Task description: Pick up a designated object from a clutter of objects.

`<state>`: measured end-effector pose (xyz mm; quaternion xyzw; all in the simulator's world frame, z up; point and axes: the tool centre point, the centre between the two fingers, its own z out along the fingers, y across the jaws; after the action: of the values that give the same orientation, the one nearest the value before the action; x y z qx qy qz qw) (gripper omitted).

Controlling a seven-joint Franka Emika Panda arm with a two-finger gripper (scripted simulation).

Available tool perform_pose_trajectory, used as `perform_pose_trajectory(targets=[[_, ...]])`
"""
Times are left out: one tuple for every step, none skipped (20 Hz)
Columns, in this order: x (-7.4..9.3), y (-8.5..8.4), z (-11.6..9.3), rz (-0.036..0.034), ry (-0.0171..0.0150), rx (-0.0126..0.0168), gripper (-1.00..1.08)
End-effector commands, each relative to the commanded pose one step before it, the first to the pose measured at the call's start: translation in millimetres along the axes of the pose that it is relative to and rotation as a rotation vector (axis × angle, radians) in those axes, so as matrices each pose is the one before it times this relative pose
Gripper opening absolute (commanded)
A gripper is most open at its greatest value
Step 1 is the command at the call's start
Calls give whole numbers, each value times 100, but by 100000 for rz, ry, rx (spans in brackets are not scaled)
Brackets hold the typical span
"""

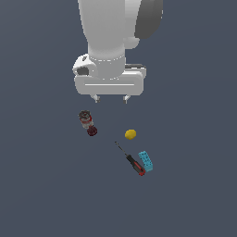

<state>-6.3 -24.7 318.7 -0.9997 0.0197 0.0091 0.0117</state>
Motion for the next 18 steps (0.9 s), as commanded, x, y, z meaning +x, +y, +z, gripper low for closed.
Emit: perform_pose_trajectory(targets=[[-96, 658, 692, 1536, 5, 49, 100], [-49, 342, 367, 831, 48, 33, 100], [-58, 380, 406, 922, 53, 34, 100], [-70, 426, 450, 1026, 55, 32, 100], [-83, 469, 494, 1126, 59, 29, 100], [-97, 511, 535, 1229, 65, 28, 100], [-112, 553, 578, 1337, 72, 26, 100], [-129, 596, 620, 1443, 78, 22, 100], [-149, 641, 661, 1553, 84, 16, 100], [-171, 685, 702, 1661, 90, 9, 100], [-194, 730, 741, 1773, 97, 0, 100], [-220, 774, 779, 1883, 103, -11, 100], [-248, 820, 815, 1996, 110, -25, 100], [-279, 863, 848, 2106, 117, -40, 100], [-301, 879, 853, 2147, 120, -55, 100], [-319, 879, 840, 2149, 121, -70, 100], [-335, 878, 828, 2150, 122, -86, 100], [-349, 871, 809, 2136, 122, -100, 100]])
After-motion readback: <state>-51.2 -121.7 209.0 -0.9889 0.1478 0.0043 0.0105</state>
